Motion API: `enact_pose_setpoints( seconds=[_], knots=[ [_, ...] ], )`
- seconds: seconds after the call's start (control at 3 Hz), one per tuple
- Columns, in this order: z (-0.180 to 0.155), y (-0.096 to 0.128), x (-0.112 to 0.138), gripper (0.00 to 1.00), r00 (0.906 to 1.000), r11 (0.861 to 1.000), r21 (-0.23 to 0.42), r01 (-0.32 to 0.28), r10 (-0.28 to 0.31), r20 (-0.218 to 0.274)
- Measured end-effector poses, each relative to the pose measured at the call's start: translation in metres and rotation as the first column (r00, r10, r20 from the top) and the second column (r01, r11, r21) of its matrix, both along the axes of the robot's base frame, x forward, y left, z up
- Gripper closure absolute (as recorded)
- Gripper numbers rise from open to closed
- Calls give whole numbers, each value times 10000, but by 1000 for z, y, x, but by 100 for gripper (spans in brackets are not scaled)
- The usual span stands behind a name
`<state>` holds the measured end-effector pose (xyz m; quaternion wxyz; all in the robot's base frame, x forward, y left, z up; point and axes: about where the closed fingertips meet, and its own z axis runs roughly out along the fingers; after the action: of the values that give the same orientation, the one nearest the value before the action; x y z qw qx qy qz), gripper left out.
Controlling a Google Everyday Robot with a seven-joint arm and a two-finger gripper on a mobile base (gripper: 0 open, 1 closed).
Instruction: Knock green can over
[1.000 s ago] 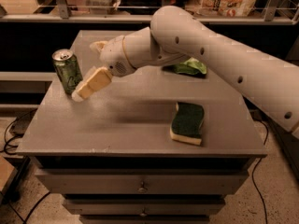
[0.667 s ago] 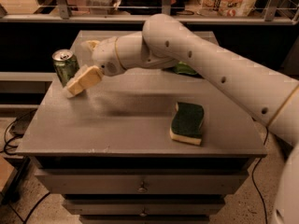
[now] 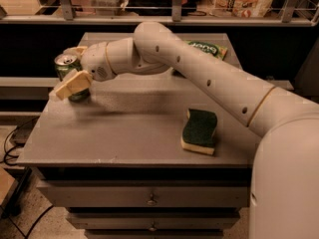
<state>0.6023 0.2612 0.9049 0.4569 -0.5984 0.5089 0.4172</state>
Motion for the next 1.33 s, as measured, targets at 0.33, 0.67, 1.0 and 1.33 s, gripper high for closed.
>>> enact_pose_setpoints(
  seconds=[0.33,0.67,1.0,1.33],
  knots=[
    [-4,10,3,41,9996,9996,15,-282,283,-32],
    [-2,0,5,65,9996,9994,-263,-208,213,168],
    [9,-31,8,88,9969,9918,-1245,273,-177,773],
    [37,-83,11,100,9749,9369,-3287,1193,-479,2174]
  ],
)
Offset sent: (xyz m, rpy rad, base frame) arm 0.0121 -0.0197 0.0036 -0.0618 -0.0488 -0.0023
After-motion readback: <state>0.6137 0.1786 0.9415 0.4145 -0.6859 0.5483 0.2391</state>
